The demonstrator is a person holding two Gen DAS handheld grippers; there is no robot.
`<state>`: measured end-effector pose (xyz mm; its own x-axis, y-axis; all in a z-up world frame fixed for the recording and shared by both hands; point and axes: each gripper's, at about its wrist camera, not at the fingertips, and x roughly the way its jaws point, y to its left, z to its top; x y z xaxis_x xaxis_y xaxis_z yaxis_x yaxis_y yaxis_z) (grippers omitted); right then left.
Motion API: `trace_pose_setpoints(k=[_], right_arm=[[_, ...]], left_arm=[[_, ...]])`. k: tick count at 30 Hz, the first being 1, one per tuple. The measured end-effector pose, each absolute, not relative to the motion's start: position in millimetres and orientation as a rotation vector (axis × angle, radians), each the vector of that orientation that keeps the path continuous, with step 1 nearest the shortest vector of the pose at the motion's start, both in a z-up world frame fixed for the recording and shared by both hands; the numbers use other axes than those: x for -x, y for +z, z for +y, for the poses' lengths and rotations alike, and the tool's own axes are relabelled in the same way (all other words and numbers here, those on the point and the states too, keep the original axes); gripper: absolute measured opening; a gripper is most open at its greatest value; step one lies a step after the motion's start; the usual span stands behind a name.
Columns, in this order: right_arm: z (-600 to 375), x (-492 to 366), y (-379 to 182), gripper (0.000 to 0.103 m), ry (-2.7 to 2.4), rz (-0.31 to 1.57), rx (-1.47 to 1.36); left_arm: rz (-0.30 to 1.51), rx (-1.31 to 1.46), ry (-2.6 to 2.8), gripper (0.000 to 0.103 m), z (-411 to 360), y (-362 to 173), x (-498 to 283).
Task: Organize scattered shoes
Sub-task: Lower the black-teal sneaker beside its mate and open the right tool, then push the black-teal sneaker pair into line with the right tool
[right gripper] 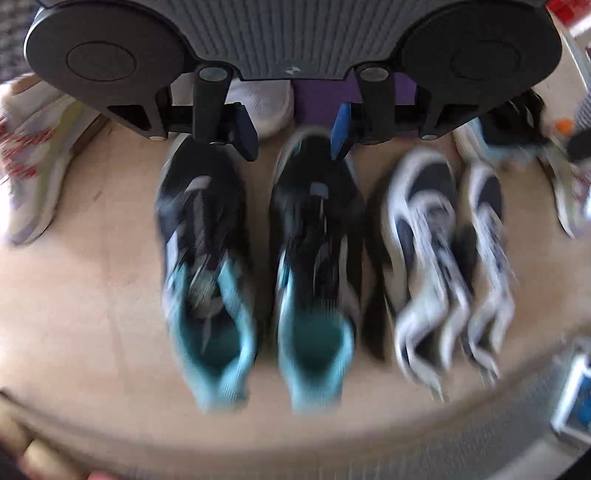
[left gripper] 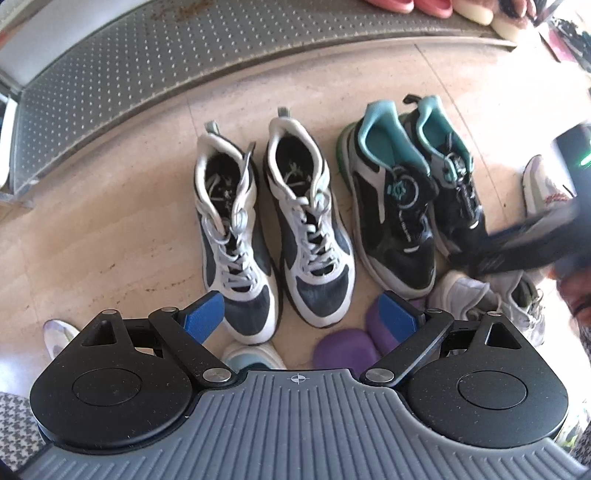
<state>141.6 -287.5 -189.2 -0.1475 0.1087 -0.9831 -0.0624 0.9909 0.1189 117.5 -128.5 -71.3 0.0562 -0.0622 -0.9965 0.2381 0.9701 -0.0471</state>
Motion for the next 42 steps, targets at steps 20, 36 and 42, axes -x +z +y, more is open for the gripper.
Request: trace_pose_setpoints(k=[20,36,42], right_arm=[[-248,-156,-224,0.063,0.174,1.819,0.034],[-314,-192,-235,0.078,0.09,1.617,0.246],[-293,-204,-261,0.063,0.076,1.613,0.292]], left_arm=[[1.517,-0.133,-0.218,0.094,-116,-72,-125],[1.535,-0.137,-0.224,0.094,-123,-82,-134],[1.549,-0.14,-0.219,0.094,-120,-86,-137]])
